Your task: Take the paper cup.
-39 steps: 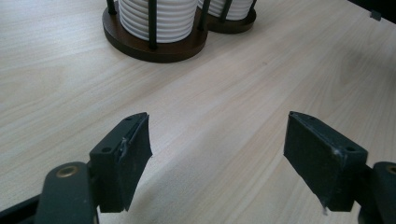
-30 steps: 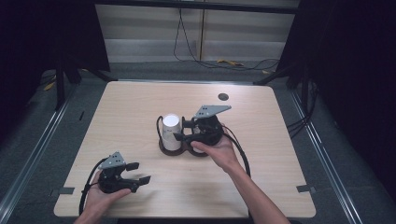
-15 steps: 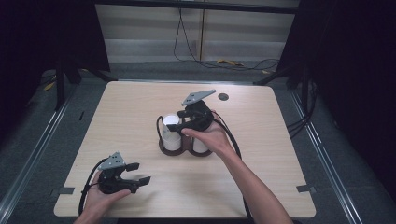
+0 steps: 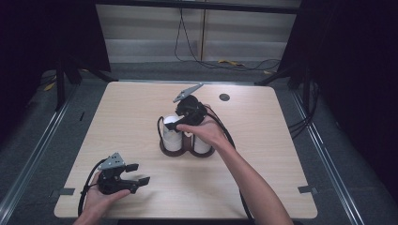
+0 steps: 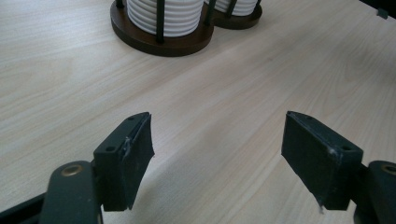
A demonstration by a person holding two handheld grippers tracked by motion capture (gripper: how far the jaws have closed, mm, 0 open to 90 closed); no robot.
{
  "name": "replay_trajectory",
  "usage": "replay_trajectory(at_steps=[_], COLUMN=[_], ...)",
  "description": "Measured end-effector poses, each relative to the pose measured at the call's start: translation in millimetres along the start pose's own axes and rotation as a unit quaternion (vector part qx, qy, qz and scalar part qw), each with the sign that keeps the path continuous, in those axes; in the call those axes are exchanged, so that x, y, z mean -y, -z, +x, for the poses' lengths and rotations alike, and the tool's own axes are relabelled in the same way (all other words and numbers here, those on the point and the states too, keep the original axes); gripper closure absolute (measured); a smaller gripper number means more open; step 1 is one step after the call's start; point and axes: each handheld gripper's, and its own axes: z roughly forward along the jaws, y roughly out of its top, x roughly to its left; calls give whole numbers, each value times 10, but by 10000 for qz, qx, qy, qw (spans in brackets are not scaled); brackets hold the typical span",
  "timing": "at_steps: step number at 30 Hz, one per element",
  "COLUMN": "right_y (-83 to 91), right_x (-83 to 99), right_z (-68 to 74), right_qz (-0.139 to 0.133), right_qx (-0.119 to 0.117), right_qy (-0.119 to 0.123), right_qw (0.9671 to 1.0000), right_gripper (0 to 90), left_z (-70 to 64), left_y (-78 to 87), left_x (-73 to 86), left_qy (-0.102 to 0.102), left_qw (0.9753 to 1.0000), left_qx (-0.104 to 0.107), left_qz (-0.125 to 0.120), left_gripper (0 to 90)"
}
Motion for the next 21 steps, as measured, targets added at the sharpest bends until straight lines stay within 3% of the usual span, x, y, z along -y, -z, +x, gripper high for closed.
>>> replay_trajectory(at_steps=[6,10,15,21], right_y=[-94,-118,-140,-192], right_x=[-21,-63,-126,-130], right_z=[-55,-72,-95,-121], right_qz=[353,429,674,912], right_qx=[-54,-111,-205,-312], right_qy=[5,41,191,150], right_qw=[9994,9990,9973,9952], right_gripper=[314,314,302,291], left_z=[7,0,19,16], left_y=[-2,-5,15,13], left_x=[6,6,9,9], left_qy=[27,17,40,43], left_qw=[10000,10000,10000,10000], left_qx=[-9,9,-49,-37], left_qz=[-3,12,-17,6], left_gripper=[247,247,247,247])
